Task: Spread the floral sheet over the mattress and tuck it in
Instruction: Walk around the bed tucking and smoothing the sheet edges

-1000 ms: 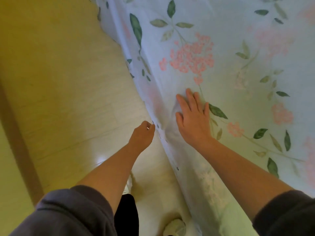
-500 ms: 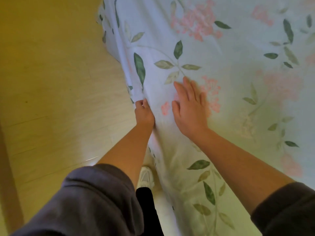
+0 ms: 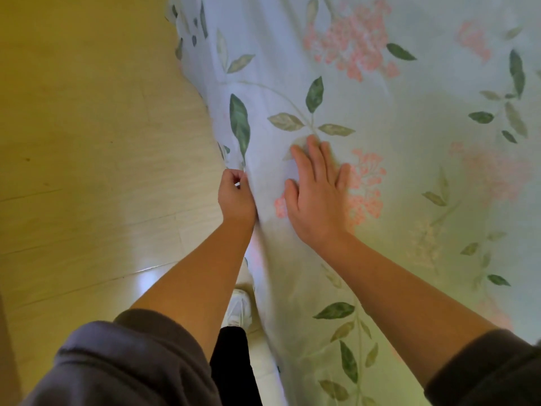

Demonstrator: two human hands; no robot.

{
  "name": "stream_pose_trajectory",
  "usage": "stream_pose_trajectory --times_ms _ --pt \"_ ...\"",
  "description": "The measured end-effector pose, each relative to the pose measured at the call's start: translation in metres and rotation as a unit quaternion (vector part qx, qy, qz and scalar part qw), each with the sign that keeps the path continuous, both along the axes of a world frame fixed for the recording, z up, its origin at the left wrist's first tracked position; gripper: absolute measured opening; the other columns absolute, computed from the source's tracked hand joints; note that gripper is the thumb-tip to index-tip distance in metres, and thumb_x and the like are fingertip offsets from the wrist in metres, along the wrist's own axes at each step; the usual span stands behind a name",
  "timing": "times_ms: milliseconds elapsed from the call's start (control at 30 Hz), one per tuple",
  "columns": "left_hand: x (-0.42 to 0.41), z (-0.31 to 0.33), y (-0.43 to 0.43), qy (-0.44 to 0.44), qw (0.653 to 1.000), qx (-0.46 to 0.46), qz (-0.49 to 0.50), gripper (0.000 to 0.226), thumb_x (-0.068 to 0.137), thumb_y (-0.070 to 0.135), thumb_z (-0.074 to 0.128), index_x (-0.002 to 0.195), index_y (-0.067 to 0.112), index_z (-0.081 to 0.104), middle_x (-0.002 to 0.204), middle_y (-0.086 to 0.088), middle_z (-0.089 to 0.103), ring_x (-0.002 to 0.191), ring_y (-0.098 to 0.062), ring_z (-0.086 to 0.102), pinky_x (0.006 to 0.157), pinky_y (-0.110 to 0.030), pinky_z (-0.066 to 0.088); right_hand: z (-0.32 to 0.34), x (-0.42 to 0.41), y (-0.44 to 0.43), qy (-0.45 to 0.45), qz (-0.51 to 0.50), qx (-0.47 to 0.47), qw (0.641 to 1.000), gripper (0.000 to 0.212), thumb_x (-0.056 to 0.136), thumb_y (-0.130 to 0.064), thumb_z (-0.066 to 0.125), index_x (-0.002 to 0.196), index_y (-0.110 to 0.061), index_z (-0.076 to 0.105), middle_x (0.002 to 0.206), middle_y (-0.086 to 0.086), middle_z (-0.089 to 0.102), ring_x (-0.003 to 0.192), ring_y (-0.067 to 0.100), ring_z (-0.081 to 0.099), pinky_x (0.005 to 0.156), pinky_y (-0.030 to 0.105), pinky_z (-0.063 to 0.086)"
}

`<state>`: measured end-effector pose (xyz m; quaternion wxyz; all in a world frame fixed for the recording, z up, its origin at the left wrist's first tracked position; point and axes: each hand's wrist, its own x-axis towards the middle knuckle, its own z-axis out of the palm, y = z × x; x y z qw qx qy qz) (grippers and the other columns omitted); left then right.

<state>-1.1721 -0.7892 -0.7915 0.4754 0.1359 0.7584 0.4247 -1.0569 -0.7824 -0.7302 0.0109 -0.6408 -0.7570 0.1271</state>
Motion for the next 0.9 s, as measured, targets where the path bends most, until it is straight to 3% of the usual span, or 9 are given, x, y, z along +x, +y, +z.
stream_pose_trajectory --times_ms 133,300,400,533,700,733,767,833,900 --pt "-0.011 0.008 0.001 0.081 0.994 -0.067 0.017 0.013 0.102 0.020 0.030 0.096 0.011 0.037 0.080 0.000 0.048 0.070 -0.019 0.044 0.067 -0.027 0.032 0.006 -0.009 0.005 0.009 0.021 0.000 1.000 0.058 0.091 -0.033 0.028 0.147 -0.020 0.030 0.160 0.005 0.015 0.149 0.024 0.006 0.115 0.060 0.003" --pt "-0.029 0.001 0.000 0.136 0.978 -0.135 -0.079 0.015 0.101 0.019 0.028 0.101 0.009 0.039 0.089 -0.011 0.050 0.080 -0.026 0.046 0.069 -0.034 0.034 0.010 -0.025 0.022 0.019 0.043 0.000 0.999 0.057 0.092 -0.031 0.029 0.149 -0.023 0.026 0.161 0.003 0.012 0.149 0.023 0.003 0.116 0.058 0.001" --pt "-0.034 0.001 0.005 0.086 0.979 -0.145 -0.111 0.021 0.098 0.019 0.033 0.108 0.006 0.046 0.095 -0.011 0.053 0.087 -0.029 0.052 0.072 -0.036 0.039 0.010 -0.025 0.029 0.030 0.036 -0.010 0.999 0.054 0.095 -0.028 0.034 0.148 -0.024 0.028 0.161 0.002 0.011 0.149 0.023 0.002 0.116 0.058 0.001" --pt "-0.054 0.011 0.042 0.037 0.991 -0.097 -0.086 0.035 0.094 0.031 0.040 0.118 0.006 0.047 0.114 -0.016 0.060 0.107 -0.037 0.057 0.089 -0.043 0.046 0.018 -0.029 0.049 0.037 0.030 0.001 0.999 0.058 0.091 -0.034 0.025 0.147 -0.022 0.032 0.160 0.003 0.015 0.148 0.024 0.007 0.115 0.060 0.003" --pt "-0.075 -0.003 0.133 -0.118 0.988 -0.090 0.036 0.095 0.064 0.072 0.041 0.143 0.018 0.034 0.142 -0.007 0.046 0.126 -0.031 0.048 0.104 -0.052 0.039 0.018 -0.042 0.096 0.032 0.033 0.006 0.999 0.055 0.094 -0.032 0.031 0.148 -0.023 0.029 0.160 0.004 0.013 0.148 0.024 0.006 0.115 0.059 0.003" --pt "-0.079 -0.006 0.147 -0.145 0.984 -0.089 0.047 0.093 0.065 0.072 0.045 0.140 0.018 0.039 0.139 -0.004 0.049 0.123 -0.028 0.051 0.104 -0.049 0.041 0.018 -0.046 0.107 0.037 0.029 0.011 0.999 0.056 0.093 -0.032 0.030 0.148 -0.022 0.030 0.160 0.004 0.014 0.148 0.025 0.007 0.115 0.059 0.003" --pt "-0.079 -0.009 0.159 -0.164 0.983 -0.070 0.052 0.076 0.073 0.063 0.051 0.131 0.015 0.050 0.129 -0.004 0.057 0.115 -0.025 0.057 0.101 -0.044 0.044 0.017 -0.049 0.119 0.040 0.023 0.018 0.999 0.056 0.092 -0.031 0.029 0.148 -0.022 0.031 0.160 0.004 0.015 0.148 0.025 0.008 0.115 0.058 0.003" --pt "-0.075 -0.008 0.176 -0.119 0.990 -0.031 0.065 0.016 0.087 0.025 0.057 0.092 0.011 0.064 0.092 -0.003 0.065 0.083 -0.017 0.060 0.086 -0.030 0.050 0.013 -0.056 0.141 0.045 0.006 0.024 0.999 0.055 0.094 -0.028 0.033 0.148 -0.021 0.030 0.160 0.004 0.015 0.148 0.024 0.007 0.115 0.058 0.004" --pt "-0.074 -0.011 0.179 -0.031 0.997 -0.028 0.061 0.023 0.086 0.005 0.053 0.067 0.017 0.052 0.071 0.001 0.056 0.071 -0.017 0.050 0.076 -0.033 0.048 0.010 -0.062 0.152 0.048 0.003 0.018 0.999 0.054 0.095 -0.027 0.036 0.148 -0.021 0.030 0.160 0.004 0.014 0.149 0.024 0.005 0.116 0.059 0.004"
